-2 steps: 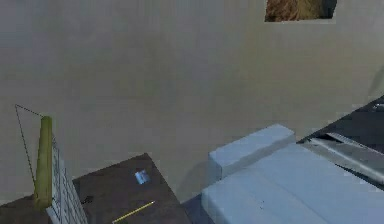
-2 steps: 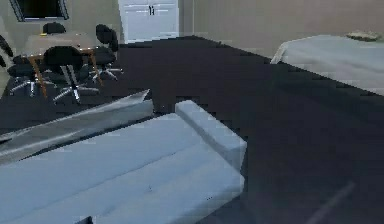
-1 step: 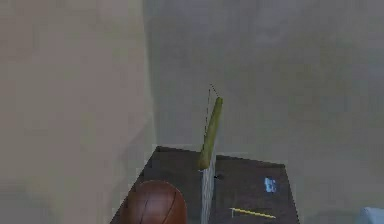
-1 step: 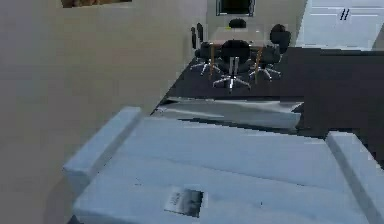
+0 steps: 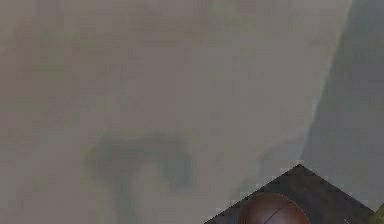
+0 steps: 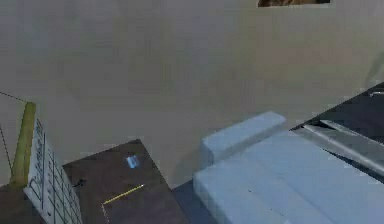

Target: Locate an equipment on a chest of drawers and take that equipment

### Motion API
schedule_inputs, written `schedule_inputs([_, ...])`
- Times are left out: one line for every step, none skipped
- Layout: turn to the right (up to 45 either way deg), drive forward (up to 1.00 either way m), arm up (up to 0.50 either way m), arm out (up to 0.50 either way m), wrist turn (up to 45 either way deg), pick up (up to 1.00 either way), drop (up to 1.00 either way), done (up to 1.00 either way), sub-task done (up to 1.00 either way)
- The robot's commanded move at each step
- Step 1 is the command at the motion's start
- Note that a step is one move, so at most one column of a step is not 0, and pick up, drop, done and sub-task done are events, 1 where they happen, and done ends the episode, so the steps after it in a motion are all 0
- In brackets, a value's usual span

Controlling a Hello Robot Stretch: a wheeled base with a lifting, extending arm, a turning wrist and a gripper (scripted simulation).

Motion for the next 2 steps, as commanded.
schedule_inputs([-45.0,0.0,0.0,0.0,0.0,0.0,0.0,0.0,0.0])
schedule_inputs([-12.0,0.0,0.0,0.0,0.0,0.0,0.0,0.0,0.0])
